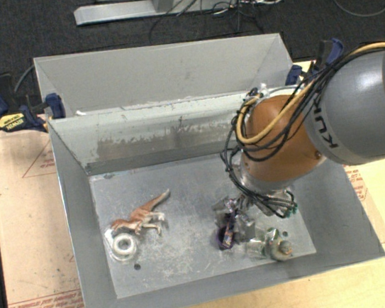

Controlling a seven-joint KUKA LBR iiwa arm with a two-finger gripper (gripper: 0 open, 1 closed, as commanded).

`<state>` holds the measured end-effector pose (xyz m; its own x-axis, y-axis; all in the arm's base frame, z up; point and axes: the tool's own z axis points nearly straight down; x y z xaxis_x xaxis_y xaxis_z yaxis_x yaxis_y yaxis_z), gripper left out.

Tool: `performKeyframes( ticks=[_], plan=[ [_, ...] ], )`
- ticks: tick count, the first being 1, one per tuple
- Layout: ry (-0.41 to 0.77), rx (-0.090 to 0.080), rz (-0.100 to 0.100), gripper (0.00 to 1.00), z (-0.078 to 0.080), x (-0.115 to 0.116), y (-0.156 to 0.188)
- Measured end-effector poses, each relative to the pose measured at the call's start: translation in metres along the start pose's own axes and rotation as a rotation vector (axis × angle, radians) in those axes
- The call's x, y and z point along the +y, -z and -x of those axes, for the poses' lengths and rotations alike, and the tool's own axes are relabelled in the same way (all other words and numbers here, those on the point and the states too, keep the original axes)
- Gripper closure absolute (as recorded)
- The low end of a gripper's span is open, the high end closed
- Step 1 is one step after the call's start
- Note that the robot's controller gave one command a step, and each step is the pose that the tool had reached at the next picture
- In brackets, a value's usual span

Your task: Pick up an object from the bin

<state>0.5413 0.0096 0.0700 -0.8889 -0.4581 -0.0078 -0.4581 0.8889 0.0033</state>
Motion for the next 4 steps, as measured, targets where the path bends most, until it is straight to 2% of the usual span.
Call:
performKeyframes(
  ticks=[1, 2, 4],
  plan=[
    [0.0, 0.0, 0.0, 1.0, 0.0, 0.0, 0.0],
    [-0.011, -0.003, 0.0, 1.0, -0.002, 0.017, 0.111],
    [-0.009, 0.002, 0.003, 1.0, -0.004, 0.017, 0.115]
  ],
)
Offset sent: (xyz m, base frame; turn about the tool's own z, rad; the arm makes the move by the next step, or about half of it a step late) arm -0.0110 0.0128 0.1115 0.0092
